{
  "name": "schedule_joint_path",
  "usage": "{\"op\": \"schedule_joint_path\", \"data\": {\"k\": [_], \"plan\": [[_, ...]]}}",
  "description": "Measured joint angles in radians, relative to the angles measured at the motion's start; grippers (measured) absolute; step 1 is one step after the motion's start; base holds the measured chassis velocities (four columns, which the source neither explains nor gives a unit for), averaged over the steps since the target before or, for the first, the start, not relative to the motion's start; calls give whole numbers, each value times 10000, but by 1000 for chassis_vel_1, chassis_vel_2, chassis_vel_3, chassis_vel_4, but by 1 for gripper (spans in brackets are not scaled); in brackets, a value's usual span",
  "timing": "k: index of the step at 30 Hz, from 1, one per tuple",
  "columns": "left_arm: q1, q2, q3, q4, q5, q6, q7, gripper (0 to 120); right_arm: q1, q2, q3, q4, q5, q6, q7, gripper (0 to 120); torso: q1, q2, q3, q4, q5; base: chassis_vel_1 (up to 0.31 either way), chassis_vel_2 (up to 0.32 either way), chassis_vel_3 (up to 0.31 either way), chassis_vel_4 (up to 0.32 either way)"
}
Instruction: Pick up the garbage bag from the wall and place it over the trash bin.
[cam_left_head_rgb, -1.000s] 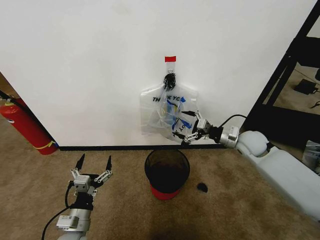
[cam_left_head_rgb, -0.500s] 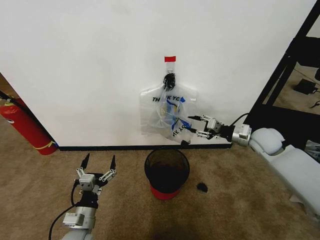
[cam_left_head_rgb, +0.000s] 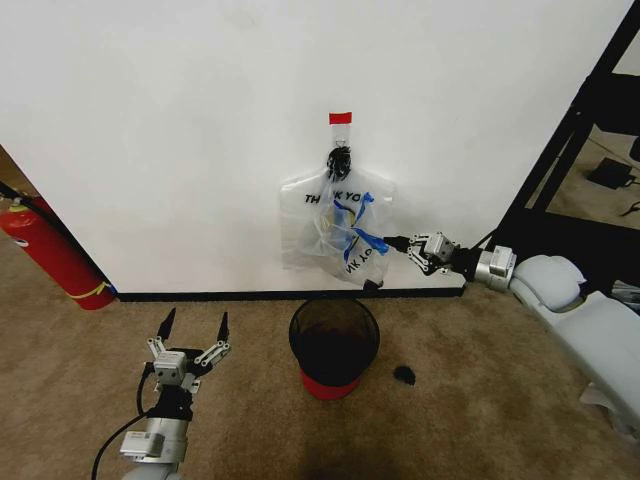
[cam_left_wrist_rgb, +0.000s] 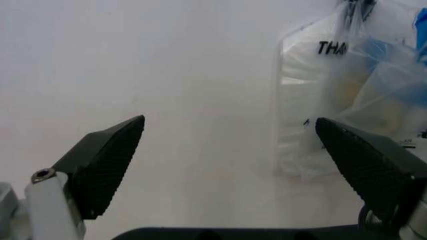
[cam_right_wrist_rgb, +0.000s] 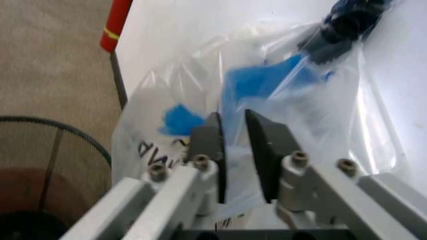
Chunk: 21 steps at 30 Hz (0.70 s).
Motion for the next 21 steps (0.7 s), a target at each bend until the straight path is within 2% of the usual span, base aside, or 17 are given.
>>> {"op": "schedule_joint_path", "data": {"k": [4,5,13,17,21], "plan": [[14,-24,0,-3,0,-38,-6,100,169,53,-279,-78,81,77,201,32,-1,0,0,0,1,0,0,0,0],[14,-24,0,-3,0,-38,-6,100,169,53,-279,-78,81,77,201,32,-1,0,0,0,1,0,0,0,0],[-62,-129,-1,183,0,-154,-34,100,1402,338,-1560,-742,92,57,375,67,-1,0,1,2,-1,0,0,0,0],[-69,-119,-42,209,-8,-188,-49,100,1759,473,-1927,-821,93,32,286,68,-1,0,1,1,1,0,0,0,0],[-85,-49,-141,209,-73,-190,-67,100,2153,592,-2249,-880,7,29,19,54,0,0,1,0,0,0,0,0,0]]}}
